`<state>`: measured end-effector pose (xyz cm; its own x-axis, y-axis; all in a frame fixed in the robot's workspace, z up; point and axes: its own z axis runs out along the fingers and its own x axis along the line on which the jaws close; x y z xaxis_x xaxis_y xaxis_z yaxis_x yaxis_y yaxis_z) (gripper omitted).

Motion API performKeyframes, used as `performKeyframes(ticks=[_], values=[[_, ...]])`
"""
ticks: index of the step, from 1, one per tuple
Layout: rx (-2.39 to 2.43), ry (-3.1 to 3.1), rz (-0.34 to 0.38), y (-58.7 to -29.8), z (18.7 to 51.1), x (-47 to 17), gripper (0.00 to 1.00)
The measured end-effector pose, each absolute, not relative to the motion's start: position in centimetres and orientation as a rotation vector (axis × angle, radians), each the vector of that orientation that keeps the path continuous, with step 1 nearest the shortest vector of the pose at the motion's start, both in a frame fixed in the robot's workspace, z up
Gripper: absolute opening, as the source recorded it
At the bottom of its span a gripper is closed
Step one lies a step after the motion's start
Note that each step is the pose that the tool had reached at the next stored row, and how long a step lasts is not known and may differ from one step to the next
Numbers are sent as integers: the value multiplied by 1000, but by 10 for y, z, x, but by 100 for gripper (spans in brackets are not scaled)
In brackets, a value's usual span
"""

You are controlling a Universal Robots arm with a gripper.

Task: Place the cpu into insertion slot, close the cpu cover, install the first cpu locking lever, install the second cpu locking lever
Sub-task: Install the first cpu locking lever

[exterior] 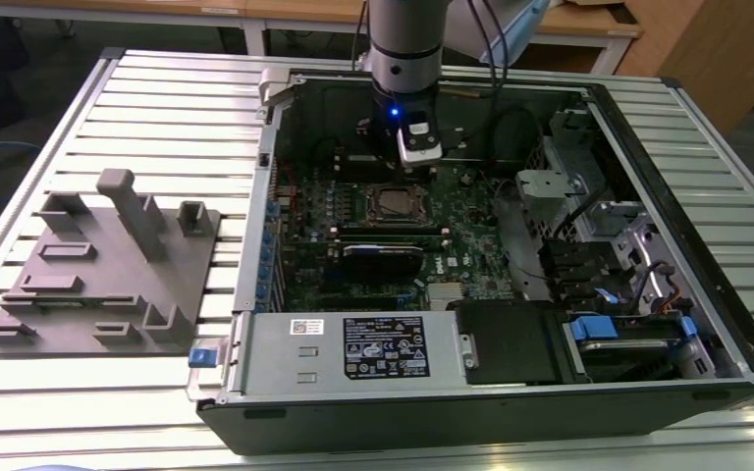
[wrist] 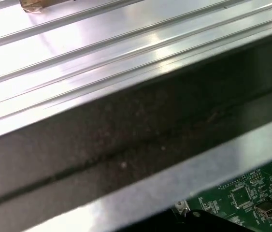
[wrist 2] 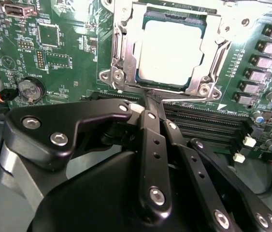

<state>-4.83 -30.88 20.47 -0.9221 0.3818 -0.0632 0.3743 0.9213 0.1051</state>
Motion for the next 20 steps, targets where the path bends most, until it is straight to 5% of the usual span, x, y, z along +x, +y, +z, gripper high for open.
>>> performKeyframes(ticks=[20], values=[[592, 2998, 139, -302, 207, -48, 10]])
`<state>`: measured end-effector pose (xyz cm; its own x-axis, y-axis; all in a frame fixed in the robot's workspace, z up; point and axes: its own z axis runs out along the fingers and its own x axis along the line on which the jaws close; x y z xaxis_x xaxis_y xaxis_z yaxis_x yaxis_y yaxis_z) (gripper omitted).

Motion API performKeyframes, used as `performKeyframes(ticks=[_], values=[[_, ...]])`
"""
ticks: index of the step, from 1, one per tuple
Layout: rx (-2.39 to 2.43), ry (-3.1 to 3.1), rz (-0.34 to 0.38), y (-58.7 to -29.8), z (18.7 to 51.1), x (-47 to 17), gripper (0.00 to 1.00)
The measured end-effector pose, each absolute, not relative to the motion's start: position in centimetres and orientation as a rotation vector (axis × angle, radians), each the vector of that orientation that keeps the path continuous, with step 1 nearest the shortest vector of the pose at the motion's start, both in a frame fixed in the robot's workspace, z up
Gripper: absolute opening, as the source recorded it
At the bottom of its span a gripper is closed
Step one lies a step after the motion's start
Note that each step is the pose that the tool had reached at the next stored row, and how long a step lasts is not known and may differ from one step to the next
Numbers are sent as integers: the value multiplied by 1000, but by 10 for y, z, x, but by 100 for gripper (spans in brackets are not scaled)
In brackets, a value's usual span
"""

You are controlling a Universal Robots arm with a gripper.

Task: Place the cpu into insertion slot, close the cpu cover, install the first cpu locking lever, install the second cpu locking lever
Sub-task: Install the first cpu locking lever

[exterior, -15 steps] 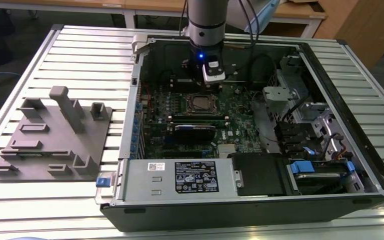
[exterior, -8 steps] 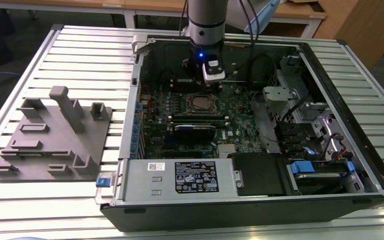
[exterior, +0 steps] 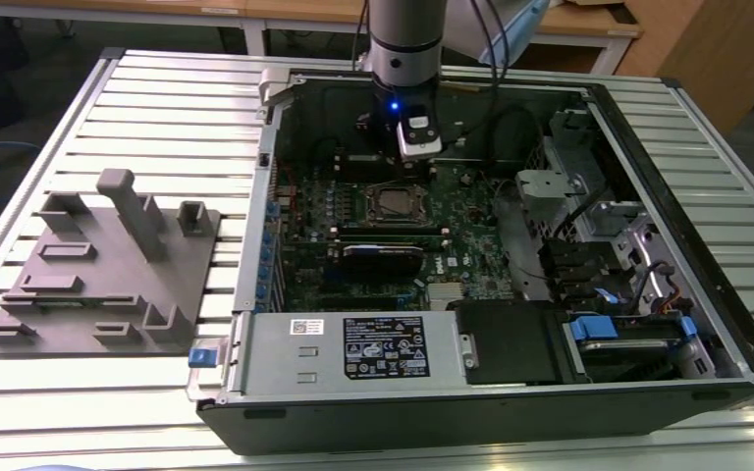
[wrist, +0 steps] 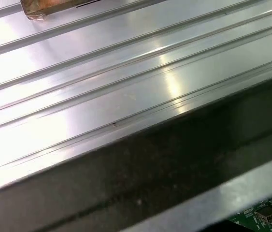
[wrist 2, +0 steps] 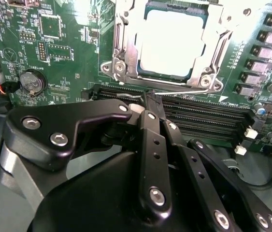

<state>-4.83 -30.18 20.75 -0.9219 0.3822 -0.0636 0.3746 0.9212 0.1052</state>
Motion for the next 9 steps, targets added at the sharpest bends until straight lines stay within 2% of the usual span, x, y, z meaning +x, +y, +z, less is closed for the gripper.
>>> performKeyframes(ticks=[9], values=[[589, 2988, 131, -300, 205, -49, 10]])
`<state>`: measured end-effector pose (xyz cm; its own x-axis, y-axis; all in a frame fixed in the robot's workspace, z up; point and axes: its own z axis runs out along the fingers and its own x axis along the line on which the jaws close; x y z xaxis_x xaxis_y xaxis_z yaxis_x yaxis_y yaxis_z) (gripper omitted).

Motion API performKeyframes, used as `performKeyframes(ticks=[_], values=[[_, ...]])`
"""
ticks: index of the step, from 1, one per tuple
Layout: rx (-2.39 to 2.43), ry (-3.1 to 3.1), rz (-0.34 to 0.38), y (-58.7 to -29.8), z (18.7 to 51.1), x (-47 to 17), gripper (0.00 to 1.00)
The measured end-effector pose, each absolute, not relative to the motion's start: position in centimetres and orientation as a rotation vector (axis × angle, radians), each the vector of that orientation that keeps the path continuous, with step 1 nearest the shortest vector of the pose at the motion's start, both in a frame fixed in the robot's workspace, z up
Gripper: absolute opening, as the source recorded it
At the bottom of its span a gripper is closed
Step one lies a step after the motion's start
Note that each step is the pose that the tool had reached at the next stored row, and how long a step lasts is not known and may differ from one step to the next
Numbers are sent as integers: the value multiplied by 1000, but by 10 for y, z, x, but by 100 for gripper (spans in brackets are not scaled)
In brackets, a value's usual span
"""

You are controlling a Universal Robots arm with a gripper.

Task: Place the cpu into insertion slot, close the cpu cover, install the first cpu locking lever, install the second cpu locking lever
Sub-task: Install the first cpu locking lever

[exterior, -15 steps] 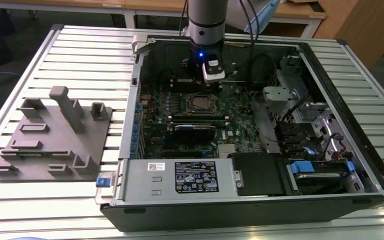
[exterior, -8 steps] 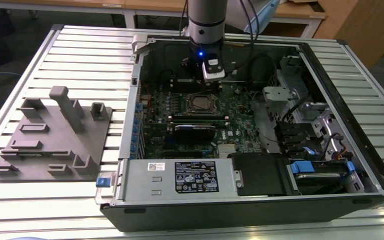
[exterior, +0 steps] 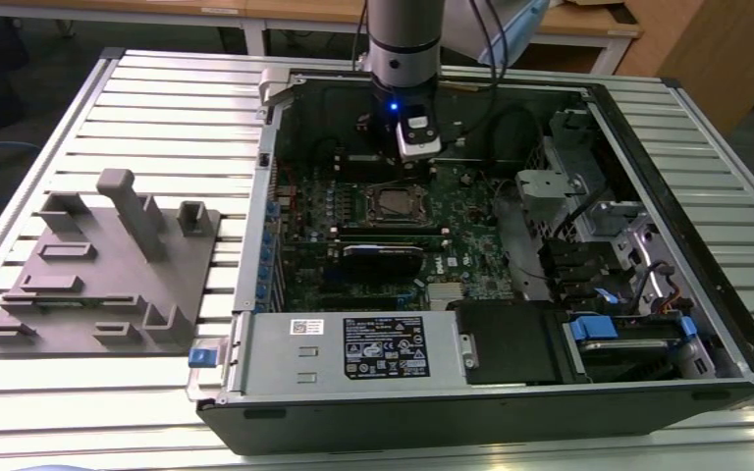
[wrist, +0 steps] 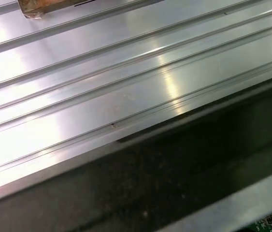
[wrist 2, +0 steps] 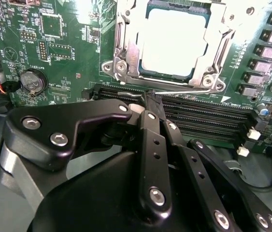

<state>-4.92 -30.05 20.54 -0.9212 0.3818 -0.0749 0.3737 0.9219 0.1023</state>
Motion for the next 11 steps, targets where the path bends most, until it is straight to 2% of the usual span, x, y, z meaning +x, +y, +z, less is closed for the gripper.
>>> performKeyframes(ticks=[11], values=[[585, 2975, 118, -295, 202, -51, 10]])
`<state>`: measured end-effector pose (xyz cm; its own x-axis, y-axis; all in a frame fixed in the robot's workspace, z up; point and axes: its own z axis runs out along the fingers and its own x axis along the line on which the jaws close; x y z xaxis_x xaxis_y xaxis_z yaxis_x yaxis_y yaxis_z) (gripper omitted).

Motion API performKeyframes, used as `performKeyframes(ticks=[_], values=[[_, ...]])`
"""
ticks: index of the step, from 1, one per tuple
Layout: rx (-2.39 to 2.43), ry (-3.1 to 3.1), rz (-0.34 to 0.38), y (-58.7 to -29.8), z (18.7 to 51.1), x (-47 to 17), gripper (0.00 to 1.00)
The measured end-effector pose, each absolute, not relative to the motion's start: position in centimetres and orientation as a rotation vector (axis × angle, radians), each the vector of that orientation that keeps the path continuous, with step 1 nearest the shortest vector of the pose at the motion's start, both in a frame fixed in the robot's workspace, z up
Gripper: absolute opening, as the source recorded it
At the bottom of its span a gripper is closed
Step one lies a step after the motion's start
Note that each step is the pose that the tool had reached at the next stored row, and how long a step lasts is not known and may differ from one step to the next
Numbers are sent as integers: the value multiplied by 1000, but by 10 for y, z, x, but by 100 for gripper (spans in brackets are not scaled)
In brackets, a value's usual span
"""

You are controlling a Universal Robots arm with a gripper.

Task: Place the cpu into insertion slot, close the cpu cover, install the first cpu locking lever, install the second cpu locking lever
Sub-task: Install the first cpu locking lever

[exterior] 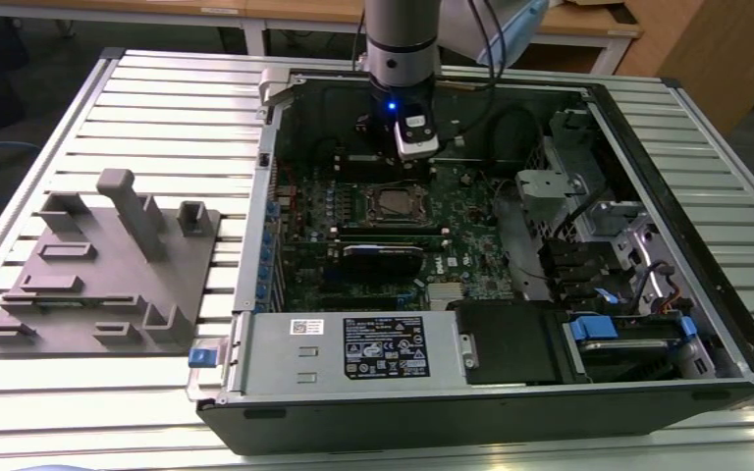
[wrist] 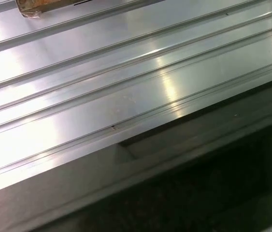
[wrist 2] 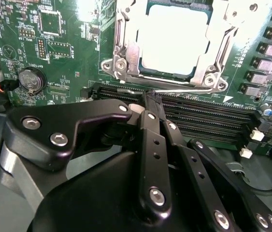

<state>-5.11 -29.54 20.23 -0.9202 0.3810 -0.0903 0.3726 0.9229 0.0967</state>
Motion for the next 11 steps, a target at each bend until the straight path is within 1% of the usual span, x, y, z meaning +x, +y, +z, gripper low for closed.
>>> performKeyframes(ticks=[11], values=[[582, 2968, 115, -295, 201, -52, 10]])
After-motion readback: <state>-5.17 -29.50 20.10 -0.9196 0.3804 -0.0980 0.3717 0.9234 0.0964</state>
